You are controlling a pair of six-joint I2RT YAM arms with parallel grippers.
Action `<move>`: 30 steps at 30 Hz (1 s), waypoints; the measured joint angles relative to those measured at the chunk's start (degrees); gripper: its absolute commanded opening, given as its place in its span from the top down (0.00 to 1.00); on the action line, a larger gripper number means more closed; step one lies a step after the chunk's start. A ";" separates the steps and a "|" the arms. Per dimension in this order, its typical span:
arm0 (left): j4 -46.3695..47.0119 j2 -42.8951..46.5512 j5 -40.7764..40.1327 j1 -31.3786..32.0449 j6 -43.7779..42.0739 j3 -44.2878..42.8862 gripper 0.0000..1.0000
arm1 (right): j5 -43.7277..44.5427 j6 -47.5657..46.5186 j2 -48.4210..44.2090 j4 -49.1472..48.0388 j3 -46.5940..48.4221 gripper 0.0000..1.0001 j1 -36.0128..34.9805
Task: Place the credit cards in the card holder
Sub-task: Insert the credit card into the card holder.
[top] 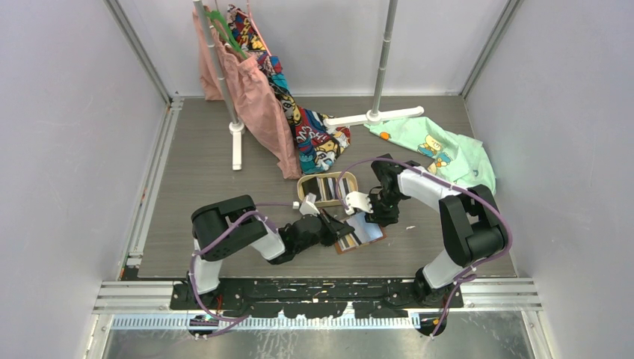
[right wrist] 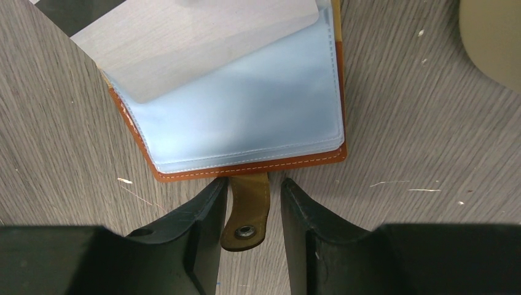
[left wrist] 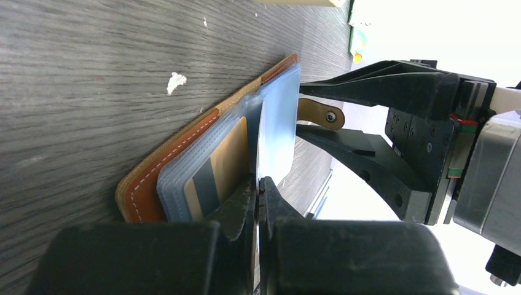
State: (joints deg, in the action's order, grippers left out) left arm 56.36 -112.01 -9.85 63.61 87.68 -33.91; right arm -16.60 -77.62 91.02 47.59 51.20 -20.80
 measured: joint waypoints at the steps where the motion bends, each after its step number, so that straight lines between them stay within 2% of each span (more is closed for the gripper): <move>1: -0.20 0.00 0.07 0.00 0.33 -0.07 1.00 | 0.09 0.00 0.00 0.00 0.00 0.58 -0.07; 10: -1.55 -0.72 2.21 -0.92 0.61 -1.97 1.00 | 0.70 0.07 0.04 -0.02 0.02 0.55 -0.52; 16: -1.25 -2.75 4.07 -1.27 0.52 -3.89 0.98 | 0.68 1.46 -0.04 0.42 0.02 0.46 -0.63; 24: 0.72 -4.02 6.01 -1.86 0.39 -4.33 0.88 | -0.61 4.09 -2.95 0.52 0.02 0.32 2.12; 27: 1.05 -4.13 6.45 -1.90 0.39 -4.31 0.87 | -1.40 4.09 -8.28 1.05 0.02 0.35 3.52; 30: 1.49 -4.31 6.62 -1.92 0.37 -4.31 0.87 | -3.82 3.85 -13.40 2.34 0.11 0.46 3.63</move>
State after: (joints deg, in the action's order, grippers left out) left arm 57.84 -116.31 -3.22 61.69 88.05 -38.22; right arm -20.43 -73.78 77.62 49.93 51.31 -17.17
